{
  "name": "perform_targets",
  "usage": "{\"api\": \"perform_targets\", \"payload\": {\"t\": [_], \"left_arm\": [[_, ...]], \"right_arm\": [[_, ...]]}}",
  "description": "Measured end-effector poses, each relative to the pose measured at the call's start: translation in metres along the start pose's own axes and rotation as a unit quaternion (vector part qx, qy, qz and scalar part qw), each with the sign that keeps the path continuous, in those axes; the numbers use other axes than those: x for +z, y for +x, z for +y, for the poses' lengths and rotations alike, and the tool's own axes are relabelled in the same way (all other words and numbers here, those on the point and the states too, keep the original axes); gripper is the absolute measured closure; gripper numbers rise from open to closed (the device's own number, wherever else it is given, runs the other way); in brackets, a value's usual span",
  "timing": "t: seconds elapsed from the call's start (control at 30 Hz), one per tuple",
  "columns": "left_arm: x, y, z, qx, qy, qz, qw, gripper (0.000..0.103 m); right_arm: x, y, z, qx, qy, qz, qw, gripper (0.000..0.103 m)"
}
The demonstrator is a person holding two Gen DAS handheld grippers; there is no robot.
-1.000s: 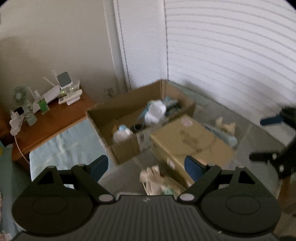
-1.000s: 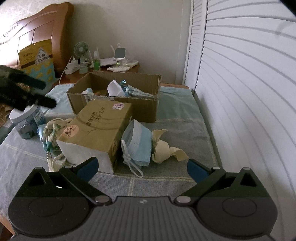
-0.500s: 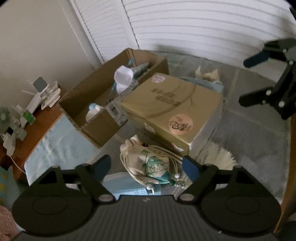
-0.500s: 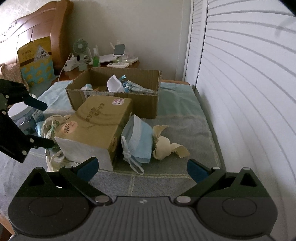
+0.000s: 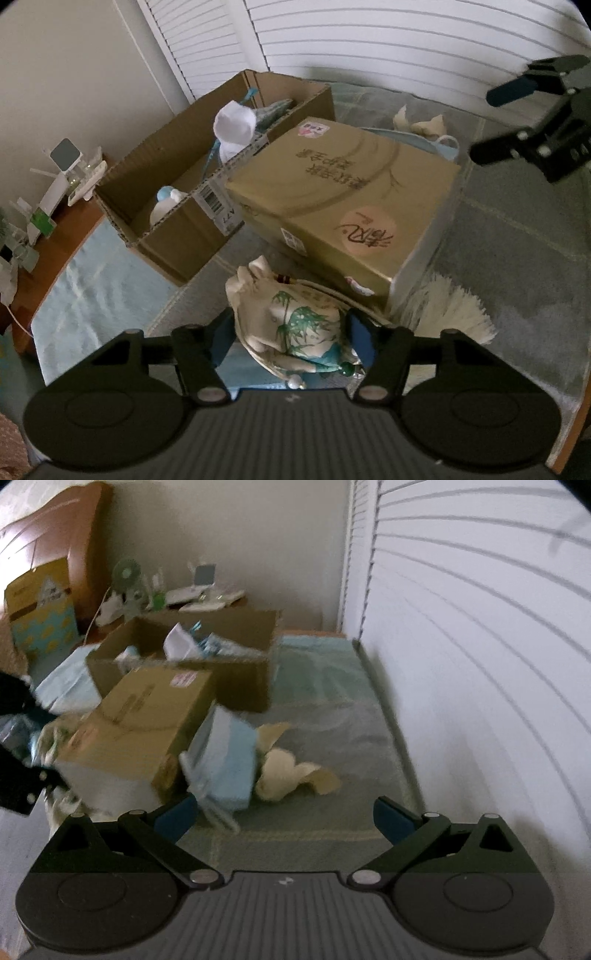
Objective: Organize soft objects
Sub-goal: 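Close the left tool on the drawstring bag while the right tool grasps the cream cloth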
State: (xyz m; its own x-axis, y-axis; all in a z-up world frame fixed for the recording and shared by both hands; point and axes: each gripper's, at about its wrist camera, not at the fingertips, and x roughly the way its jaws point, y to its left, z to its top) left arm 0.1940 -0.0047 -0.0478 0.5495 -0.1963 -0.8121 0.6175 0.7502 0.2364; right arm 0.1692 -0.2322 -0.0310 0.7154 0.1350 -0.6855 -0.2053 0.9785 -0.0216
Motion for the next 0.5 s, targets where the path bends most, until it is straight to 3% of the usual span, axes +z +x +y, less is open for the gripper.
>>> {"api": "perform_targets", "payload": {"t": [0.13,0.3,0.5], "left_arm": [[0.000,0.002,0.000,-0.001,0.000,0.001,1.0000,0.039],[0.001,0.004,-0.001,-0.003,-0.001,0.001,1.0000,0.040],[0.002,0.004,0.001,-0.006,-0.007,0.001,1.0000,0.049]], "right_arm": [[0.007,0.005,-0.005,-0.013,0.003,-0.012,1.000,0.017],[0.013,0.023,-0.004,-0.010,-0.003,-0.007,1.000,0.026],[0.012,0.044,-0.002,-0.001,0.000,0.010,1.000,0.038]]}}
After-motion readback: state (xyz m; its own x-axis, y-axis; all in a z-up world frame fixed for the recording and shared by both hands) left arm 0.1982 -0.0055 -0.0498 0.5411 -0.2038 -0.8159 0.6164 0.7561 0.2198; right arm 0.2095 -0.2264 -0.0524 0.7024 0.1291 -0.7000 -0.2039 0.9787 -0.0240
